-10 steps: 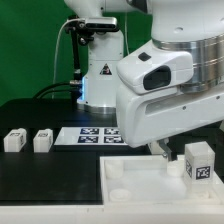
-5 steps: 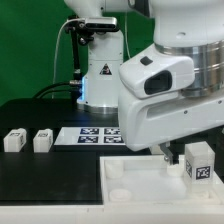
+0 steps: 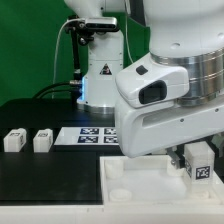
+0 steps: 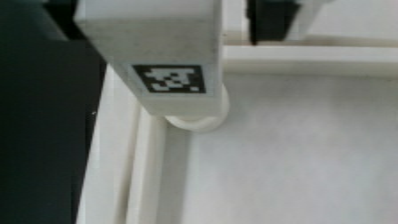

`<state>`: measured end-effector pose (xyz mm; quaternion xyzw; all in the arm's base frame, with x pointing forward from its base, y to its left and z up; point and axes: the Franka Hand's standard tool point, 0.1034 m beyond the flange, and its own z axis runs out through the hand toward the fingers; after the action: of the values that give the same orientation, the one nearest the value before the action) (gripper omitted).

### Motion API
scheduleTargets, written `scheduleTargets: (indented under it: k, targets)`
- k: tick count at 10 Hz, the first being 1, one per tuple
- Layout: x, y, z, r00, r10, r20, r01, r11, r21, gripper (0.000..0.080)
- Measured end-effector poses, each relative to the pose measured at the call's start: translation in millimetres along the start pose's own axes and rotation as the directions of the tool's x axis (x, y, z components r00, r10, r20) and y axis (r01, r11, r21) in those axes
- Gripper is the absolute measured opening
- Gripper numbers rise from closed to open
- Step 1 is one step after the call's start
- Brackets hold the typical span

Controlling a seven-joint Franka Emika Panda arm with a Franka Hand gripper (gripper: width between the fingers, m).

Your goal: Assemble one leg

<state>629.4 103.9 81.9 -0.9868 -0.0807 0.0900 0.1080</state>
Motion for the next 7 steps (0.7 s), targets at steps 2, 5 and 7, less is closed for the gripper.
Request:
scheduleTargets:
  k: [2,5,7]
  targets:
    - [0.1,-0.9,0.2,0.983,0.182,0.000,-0.182,0.983,0.002,0.0292]
    - [-1.1,-1.2,1.8,0.899,0.435,-0.055,-0.435,0.900,0.012,0.0292]
    - [-6.3,-2.3,2.4,0.768,0.631,-0.111,-0.629,0.775,0.061,0.0292]
